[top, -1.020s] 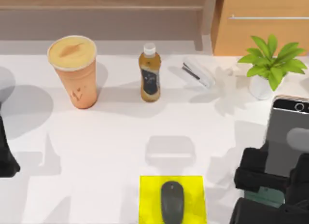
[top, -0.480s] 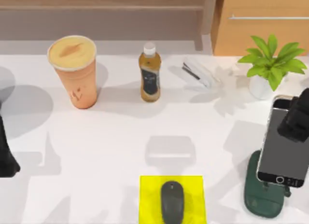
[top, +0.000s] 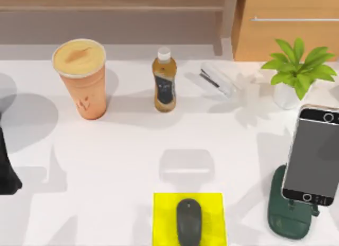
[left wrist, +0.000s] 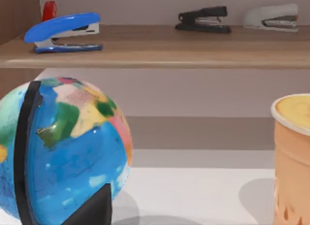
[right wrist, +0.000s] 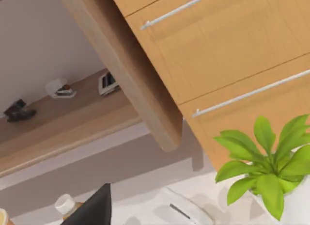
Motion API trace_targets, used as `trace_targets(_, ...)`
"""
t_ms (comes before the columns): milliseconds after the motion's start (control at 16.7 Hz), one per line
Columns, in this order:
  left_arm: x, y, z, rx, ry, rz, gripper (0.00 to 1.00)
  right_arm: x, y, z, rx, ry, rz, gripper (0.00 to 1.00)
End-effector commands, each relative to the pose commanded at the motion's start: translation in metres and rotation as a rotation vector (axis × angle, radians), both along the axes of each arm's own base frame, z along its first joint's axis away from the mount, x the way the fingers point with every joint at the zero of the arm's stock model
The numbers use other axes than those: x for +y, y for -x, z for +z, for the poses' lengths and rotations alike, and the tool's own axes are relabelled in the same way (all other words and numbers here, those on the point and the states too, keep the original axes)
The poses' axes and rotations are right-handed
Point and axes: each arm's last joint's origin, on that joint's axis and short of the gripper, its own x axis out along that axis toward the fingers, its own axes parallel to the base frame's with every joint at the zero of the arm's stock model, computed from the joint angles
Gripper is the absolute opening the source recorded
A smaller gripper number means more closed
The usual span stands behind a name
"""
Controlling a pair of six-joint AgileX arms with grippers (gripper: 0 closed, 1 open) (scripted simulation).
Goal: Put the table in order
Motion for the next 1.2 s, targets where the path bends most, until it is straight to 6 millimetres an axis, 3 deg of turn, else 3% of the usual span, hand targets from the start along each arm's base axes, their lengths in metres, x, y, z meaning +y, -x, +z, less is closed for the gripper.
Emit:
trace_targets(240, 0.0, 0.0, 0.0, 0.0, 0.0, 0.0, 1.0, -0.018, 0.006, -0.019, -0.193, 0.11, -0.027, 1.0)
trace_targets(540, 0.0, 0.0, 0.0, 0.0, 0.0, 0.0, 1.0, -0.035, -0.007, -0.091, -0.197, 0.378, -0.113, 1.0)
trace_targets(720, 0.0, 0.0, 0.0, 0.0, 0.0, 0.0, 1.0, -0.042, -0.011, -0.118, -0.175, 0.479, -0.127, 1.0)
trace_targets(1200, -0.001, -0.001, 0.0, 0.003, 0.001, -0.004, 1.0, -0.043, -0.011, -0.122, -0.171, 0.493, -0.126, 1.0)
